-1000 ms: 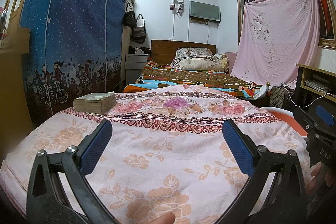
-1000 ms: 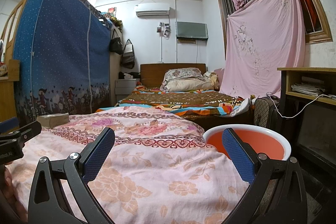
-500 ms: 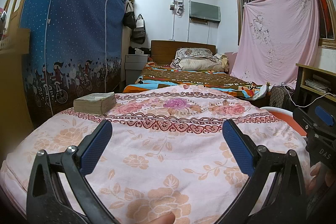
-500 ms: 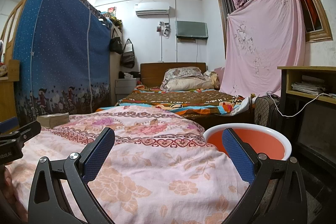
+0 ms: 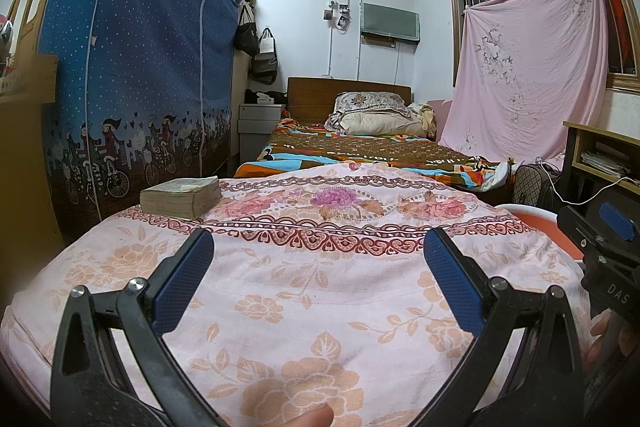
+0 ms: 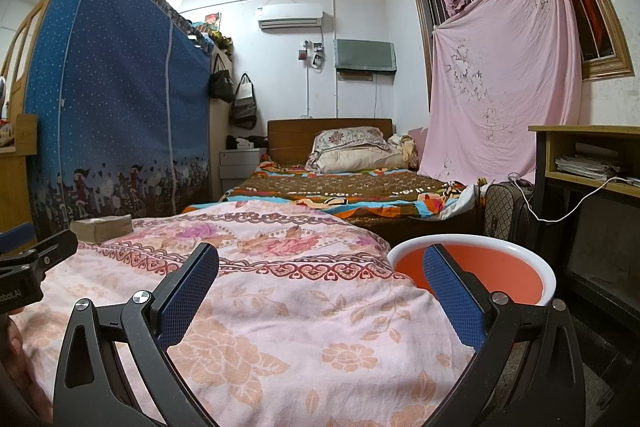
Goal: Collect trash
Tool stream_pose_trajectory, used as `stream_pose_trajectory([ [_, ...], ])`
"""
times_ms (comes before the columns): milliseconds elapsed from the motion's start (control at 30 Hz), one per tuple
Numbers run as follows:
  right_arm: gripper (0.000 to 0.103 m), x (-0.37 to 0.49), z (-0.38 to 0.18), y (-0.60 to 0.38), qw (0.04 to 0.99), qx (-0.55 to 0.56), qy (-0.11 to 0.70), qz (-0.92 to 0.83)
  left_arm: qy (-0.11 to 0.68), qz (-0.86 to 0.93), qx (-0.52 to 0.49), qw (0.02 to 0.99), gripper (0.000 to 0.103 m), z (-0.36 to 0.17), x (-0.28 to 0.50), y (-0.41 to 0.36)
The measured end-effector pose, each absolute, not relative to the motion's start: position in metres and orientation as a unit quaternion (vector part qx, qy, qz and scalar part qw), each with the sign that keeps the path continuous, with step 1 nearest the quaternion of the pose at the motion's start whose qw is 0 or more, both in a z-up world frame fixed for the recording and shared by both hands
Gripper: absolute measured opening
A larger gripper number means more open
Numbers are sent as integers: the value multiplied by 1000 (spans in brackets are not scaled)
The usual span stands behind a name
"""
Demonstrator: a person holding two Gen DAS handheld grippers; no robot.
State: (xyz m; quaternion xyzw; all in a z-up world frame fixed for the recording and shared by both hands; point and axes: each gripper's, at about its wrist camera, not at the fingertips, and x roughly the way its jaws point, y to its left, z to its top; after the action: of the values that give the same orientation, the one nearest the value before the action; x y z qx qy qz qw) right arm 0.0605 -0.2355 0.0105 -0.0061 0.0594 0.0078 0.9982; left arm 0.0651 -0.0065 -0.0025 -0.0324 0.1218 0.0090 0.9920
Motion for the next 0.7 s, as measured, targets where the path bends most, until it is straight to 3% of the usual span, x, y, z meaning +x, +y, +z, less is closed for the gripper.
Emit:
stream_pose_trajectory([
  [700, 103, 59, 11, -234, 998, -5, 61, 8, 122, 7, -31, 992, 91, -1, 65, -7],
])
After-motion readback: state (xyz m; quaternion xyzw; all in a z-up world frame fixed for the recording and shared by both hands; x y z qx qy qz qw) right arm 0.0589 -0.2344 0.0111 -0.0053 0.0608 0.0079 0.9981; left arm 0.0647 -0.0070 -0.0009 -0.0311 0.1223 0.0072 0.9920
